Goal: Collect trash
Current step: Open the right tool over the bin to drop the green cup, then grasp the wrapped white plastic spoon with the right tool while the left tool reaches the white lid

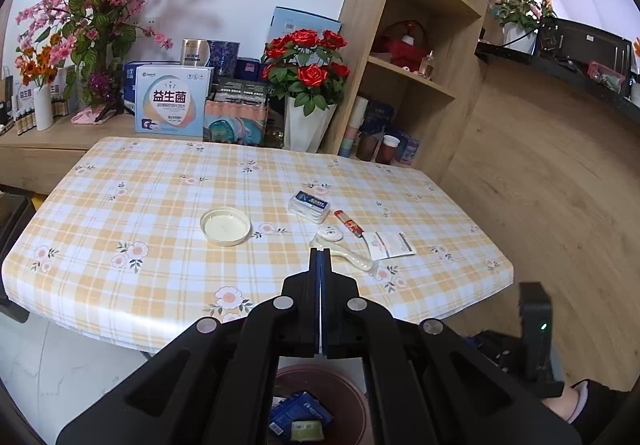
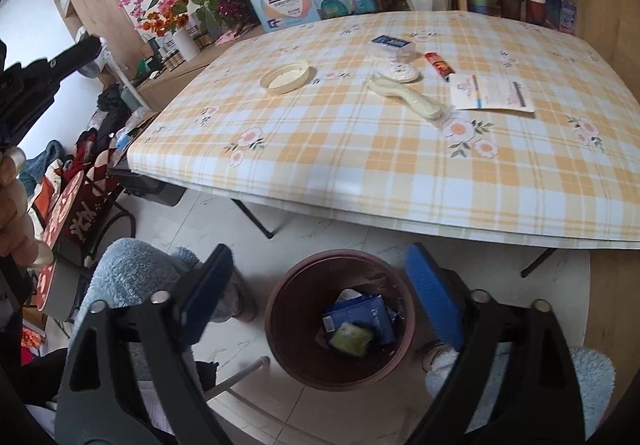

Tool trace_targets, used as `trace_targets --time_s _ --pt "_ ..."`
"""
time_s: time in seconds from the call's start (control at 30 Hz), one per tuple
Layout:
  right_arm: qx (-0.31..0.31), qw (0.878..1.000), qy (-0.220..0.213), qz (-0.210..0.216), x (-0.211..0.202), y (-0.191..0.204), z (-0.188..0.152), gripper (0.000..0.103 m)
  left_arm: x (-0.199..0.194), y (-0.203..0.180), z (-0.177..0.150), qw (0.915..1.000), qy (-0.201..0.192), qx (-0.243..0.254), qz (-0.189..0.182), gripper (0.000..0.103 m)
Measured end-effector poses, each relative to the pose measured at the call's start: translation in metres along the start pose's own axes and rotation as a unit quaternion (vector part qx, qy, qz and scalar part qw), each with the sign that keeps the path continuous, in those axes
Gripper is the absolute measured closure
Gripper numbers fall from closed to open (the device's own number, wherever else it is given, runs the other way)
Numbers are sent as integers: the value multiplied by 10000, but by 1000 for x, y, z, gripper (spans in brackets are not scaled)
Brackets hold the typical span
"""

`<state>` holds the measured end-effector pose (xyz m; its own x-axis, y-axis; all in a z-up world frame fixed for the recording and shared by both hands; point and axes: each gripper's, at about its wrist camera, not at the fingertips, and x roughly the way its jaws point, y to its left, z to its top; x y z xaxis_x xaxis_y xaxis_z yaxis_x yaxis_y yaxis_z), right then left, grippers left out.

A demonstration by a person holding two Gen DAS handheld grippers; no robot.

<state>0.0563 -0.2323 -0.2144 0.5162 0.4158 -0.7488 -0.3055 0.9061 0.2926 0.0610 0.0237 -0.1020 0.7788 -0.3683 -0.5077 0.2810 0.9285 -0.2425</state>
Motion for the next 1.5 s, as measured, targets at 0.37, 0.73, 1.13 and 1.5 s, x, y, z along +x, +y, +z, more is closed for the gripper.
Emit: trace_targets --time_s 0.37,0.73,1.13,1.5 --pt "89 9981 -247 -565 -10 -25 15 6 12 8 -11 9990 153 72 407 96" --pt "84 9954 -322 -894 -7 -46 31 6 29 23 -15 9972 247 42 706 22" --pt "-280 9946 -240 -973 21 -57 61 6 62 48 -15 9928 544 -131 1055 6" --pt "-951 9925 9 -765 98 -57 128 21 118 77 -8 9902 783 50 1156 6"
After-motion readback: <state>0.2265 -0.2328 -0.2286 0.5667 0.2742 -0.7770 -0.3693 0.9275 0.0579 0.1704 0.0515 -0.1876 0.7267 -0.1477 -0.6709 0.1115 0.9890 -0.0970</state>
